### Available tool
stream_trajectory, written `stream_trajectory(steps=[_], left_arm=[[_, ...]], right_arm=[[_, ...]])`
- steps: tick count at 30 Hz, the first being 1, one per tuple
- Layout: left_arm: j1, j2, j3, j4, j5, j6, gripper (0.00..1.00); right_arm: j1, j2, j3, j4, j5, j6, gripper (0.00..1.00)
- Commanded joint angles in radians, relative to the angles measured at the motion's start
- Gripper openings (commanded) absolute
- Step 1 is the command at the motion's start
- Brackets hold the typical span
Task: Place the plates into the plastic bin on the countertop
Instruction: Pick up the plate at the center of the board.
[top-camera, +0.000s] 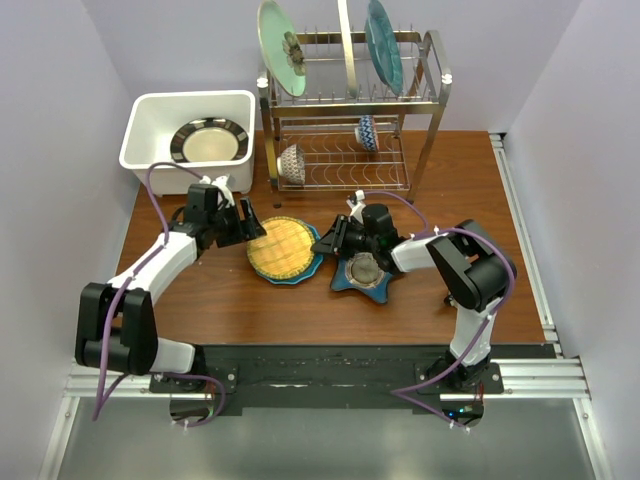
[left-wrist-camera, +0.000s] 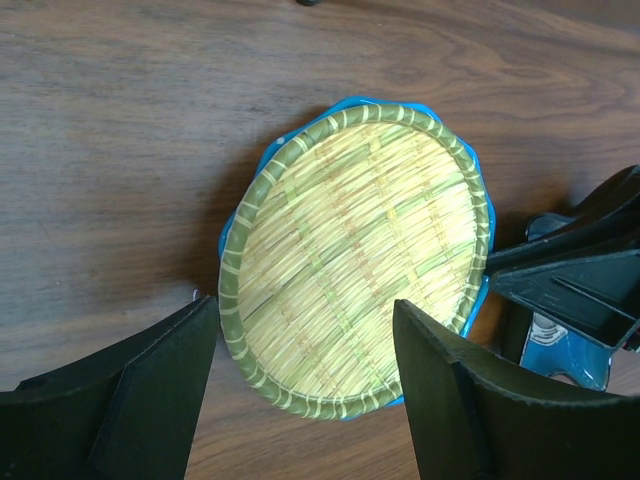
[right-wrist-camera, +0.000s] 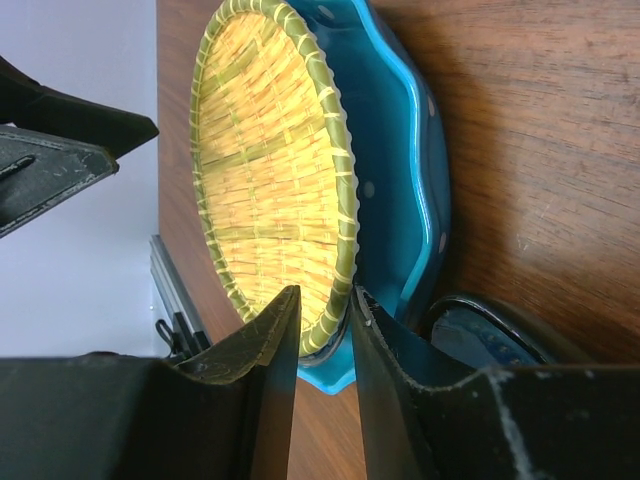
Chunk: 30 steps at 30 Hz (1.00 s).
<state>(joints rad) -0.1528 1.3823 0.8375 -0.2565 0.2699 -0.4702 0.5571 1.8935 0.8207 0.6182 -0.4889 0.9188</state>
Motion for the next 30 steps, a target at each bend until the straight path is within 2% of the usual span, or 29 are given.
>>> stream_trajectory(steps=[1,10,26,30], left_arm=[[-0.007,-0.012,-0.012,0.031,-0.034,-0.013,0.74],[-0.024,0.06,-0.023,0.059,0.009,-0.022,0.68],[-0.031,0.046,-0.023,0.051,-0.055,-0.022,0.66],[-0.034,0.073,-0.038,0.074,-0.023,-0.027,0.59]], right_arm=[[0.006,0.018,0.024,0.017,0.012,-0.003,0.3],[0.012,0.026,0.029,0.031,-0.004,0.003,0.29],[0.012,0.032,0.023,0.048,-0.013,0.008,0.28],[0.012,0.032,0.018,0.058,-0.017,0.012,0.27]])
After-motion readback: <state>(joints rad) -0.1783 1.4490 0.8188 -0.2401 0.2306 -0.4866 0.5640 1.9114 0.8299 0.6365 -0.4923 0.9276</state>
